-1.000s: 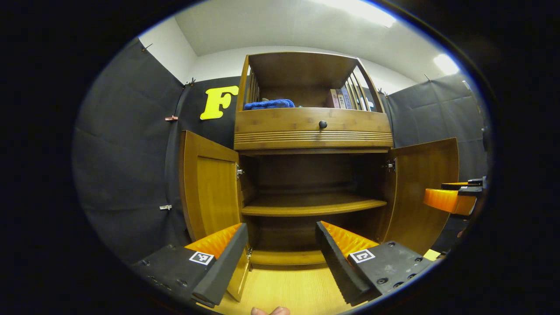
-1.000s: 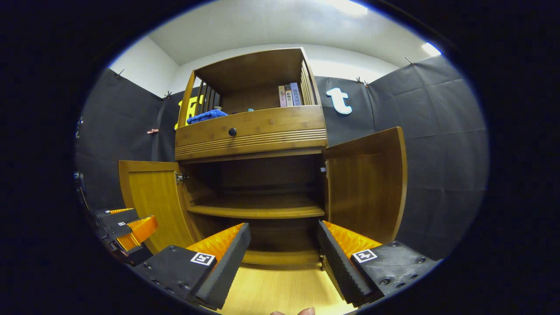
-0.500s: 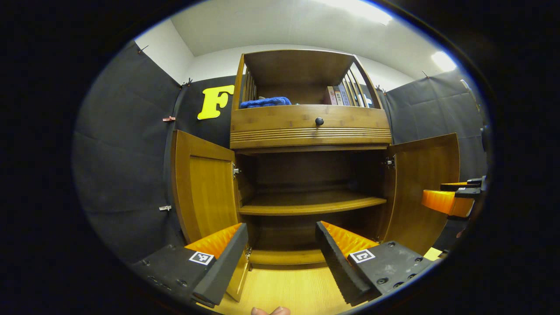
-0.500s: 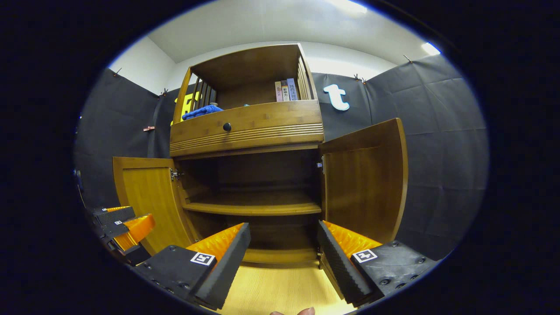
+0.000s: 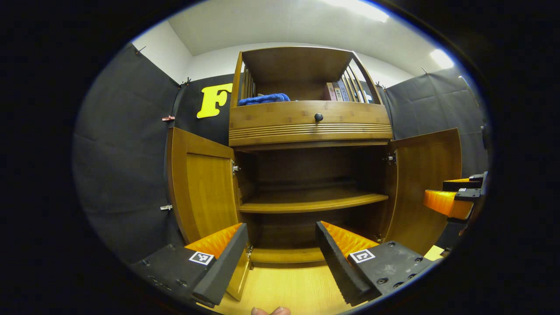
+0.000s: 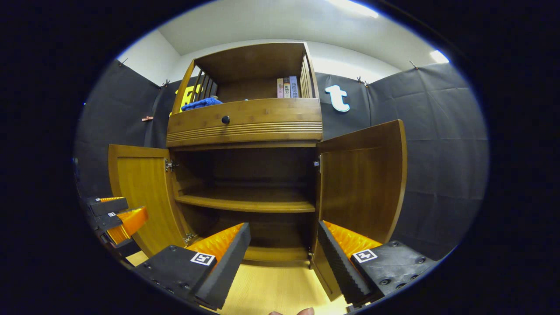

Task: Open the right door of the double-door shoe cabinet with the right hand, and open the left door with the left hand.

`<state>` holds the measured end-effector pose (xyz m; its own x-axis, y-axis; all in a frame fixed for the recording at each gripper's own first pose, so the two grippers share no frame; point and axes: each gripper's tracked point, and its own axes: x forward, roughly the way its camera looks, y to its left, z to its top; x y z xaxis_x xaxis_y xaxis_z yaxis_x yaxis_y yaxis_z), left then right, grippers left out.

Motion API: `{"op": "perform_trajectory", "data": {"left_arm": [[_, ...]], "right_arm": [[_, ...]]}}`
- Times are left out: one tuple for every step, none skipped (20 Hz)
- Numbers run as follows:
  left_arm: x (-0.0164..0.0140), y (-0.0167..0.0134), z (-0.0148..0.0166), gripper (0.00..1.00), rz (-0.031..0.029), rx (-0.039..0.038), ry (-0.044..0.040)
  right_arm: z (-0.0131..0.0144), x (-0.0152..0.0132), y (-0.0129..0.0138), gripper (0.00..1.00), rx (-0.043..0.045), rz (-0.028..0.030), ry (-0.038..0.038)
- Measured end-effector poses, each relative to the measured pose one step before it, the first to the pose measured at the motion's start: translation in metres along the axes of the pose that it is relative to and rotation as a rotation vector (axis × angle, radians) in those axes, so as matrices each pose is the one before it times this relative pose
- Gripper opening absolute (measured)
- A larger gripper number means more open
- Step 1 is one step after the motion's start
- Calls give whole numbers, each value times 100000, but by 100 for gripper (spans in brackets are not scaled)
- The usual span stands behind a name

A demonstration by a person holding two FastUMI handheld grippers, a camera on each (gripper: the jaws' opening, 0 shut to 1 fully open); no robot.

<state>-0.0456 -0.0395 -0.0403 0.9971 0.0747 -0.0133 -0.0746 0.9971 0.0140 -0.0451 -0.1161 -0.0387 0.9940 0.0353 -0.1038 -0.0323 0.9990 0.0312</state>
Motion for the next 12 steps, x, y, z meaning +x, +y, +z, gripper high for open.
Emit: {"op": "perform_trajectory", "data": {"left_arm": [[-33, -25, -109, 97, 110, 147, 0], [-31, 19, 62, 99, 111, 90, 9], [-65, 2, -46, 99, 29, -4, -75], [-10, 14, 10, 99, -8, 23, 15], [8, 1, 2, 97, 6, 86, -104], [25, -47, -63, 99, -88, 90, 121], [18, 37, -62, 99, -45, 78, 212], [-116, -37, -25, 97, -47, 46, 198], [26, 3, 8, 99, -42, 50, -46], [-29, 27, 76, 99, 46, 61, 20], [7, -17, -66, 99, -31, 14, 10], [-46, -1, 33, 99, -113, 31, 51]], "right_arm": [[-54, -41, 12, 98, -91, -16, 185], [47, -4, 7, 96, -19, 63, 95], [-39, 18, 17, 94, -139, 24, -97], [64, 15, 7, 98, -384, -60, -87], [-31, -42, 21, 95, -419, 101, -252], [6, -12, 28, 98, -292, 21, -117], [16, -129, 3, 100, -94, 159, -16], [-7, -36, 16, 100, 122, 88, 38], [-25, -45, 14, 100, 151, 103, -15], [36, 0, 6, 100, 63, -7, 26], [-70, -39, -12, 100, 43, 18, 154], [-33, 8, 54, 100, 15, -34, 136]]}}
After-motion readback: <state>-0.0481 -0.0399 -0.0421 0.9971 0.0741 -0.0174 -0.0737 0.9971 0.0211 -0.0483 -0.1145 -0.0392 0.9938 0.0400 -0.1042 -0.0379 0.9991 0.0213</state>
